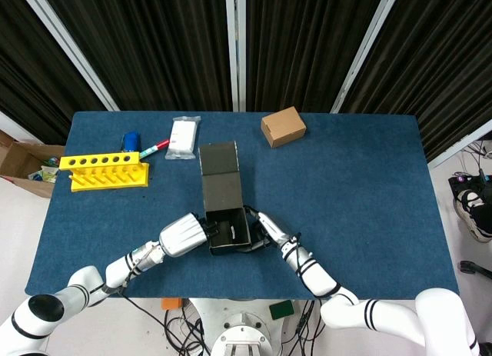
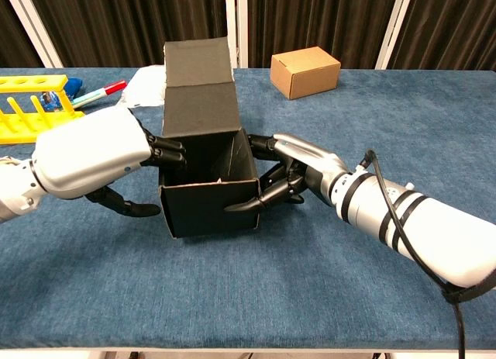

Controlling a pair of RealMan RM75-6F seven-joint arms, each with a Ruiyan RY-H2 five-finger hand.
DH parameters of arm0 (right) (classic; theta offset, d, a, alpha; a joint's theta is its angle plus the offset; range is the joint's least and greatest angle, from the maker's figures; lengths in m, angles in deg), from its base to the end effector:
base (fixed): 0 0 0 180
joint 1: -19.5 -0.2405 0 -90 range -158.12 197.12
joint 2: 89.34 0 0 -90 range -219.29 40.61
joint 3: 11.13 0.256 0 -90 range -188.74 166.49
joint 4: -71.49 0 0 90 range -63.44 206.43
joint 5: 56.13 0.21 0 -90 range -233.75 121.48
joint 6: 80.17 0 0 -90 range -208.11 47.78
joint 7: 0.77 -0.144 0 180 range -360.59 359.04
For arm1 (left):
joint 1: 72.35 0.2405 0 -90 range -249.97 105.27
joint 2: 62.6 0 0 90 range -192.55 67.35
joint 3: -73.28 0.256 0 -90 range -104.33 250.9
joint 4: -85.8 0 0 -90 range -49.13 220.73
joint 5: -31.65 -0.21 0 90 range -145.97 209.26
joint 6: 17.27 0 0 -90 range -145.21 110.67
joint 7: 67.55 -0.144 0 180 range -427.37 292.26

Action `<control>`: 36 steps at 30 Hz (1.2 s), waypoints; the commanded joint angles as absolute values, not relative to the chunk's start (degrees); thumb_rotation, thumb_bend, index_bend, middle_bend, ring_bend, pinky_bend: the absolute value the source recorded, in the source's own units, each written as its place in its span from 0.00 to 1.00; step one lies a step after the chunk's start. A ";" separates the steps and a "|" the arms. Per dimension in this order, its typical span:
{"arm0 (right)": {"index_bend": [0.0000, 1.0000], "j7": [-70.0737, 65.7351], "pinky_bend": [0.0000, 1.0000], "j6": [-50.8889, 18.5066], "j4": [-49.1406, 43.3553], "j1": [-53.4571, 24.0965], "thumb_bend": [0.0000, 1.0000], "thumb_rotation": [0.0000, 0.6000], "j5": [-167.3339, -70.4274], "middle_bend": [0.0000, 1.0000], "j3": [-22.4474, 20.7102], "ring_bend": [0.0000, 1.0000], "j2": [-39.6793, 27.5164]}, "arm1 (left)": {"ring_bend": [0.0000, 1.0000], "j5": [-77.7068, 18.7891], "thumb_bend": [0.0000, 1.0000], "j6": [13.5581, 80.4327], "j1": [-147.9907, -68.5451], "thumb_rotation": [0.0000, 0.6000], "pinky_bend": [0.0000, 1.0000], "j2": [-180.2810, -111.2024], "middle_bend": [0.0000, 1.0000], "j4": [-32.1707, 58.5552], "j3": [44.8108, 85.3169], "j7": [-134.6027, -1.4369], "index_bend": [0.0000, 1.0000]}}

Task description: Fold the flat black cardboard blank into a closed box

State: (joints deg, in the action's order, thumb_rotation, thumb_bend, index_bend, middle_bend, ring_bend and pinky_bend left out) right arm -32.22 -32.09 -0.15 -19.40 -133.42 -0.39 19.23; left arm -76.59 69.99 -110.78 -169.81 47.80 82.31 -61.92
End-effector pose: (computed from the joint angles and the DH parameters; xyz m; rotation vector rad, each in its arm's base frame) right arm -0.1148 -0.2924 -0.1241 1.6369 -1.9488 1.3590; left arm -0.1877 0.2873 -0.0575 -2.1960 -0.1706 -1.3115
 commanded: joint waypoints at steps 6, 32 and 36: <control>0.43 -30.35 0.99 -32.71 0.68 -20.24 0.23 1.00 -130.94 0.32 1.66 0.78 19.68 | 0.67 -74.55 0.06 72.23 -108.94 1.00 0.97 -169.07 0.21 46.36 80.75 -60.31 0.17; 0.02 -25.25 0.93 -33.52 3.10 -21.13 0.03 1.00 -127.03 0.08 3.18 0.70 21.68 | 0.67 -58.81 0.03 59.51 -103.26 0.54 0.98 -162.35 0.12 25.96 75.24 -37.80 0.10; 0.01 -24.91 0.93 -32.96 1.37 -20.14 0.03 1.00 -127.38 0.08 2.39 0.70 20.21 | 0.67 -56.14 0.03 54.41 -103.94 0.41 0.98 -161.40 0.09 22.70 74.29 -36.95 0.06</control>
